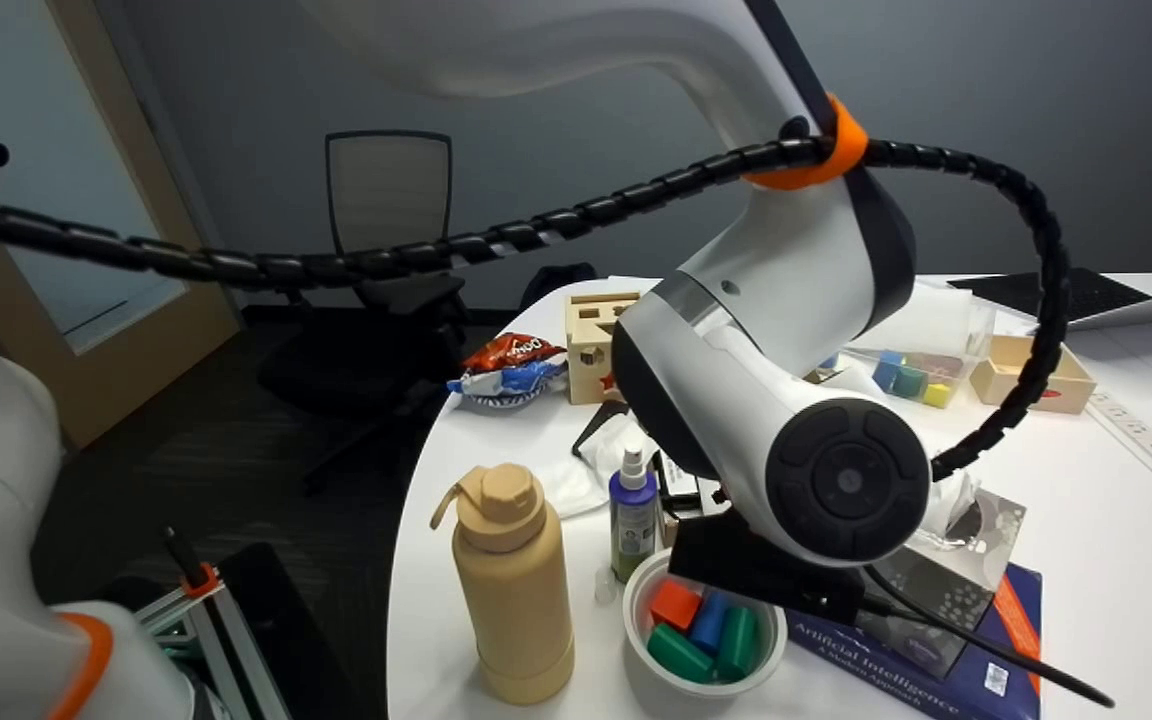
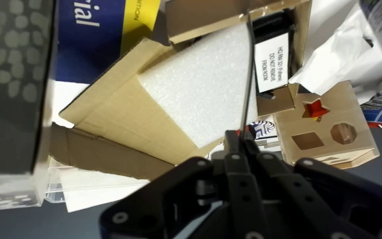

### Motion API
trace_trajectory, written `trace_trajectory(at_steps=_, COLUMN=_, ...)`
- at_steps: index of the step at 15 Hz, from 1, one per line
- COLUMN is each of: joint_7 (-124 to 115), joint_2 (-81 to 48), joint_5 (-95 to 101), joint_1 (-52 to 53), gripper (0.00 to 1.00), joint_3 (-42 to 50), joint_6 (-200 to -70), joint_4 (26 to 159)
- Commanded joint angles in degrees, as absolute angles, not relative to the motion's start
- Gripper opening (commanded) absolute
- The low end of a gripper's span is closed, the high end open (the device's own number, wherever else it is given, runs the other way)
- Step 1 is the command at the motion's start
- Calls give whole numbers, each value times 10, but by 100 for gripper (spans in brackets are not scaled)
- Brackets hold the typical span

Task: Use the cake spatula to stir the contents in the white bowl.

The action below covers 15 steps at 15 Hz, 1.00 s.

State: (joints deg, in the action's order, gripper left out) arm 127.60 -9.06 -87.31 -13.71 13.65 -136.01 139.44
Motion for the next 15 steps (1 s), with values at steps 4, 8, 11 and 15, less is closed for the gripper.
trace_trajectory(at_steps=4, joint_7=1182, joint_2=-71, joint_5=-759, joint_1=-148, gripper=1, joint_3=156, joint_6=-1299, joint_4=1402)
trace_trajectory(at_steps=8, joint_7=1153, joint_2=-53, joint_5=-767, joint_1=-152, gripper=1, joint_3=158, joint_6=-1306, joint_4=1401)
trace_trajectory(at_steps=11, joint_7=1148, joint_2=-39, joint_5=-780, joint_1=-149, gripper=1, joint_3=157, joint_6=-1330, joint_4=1405)
trace_trajectory(at_steps=15, joint_7=1140, joint_2=-38, joint_5=-755, joint_1=-141, gripper=1, joint_3=151, joint_6=-1358, joint_4=1401)
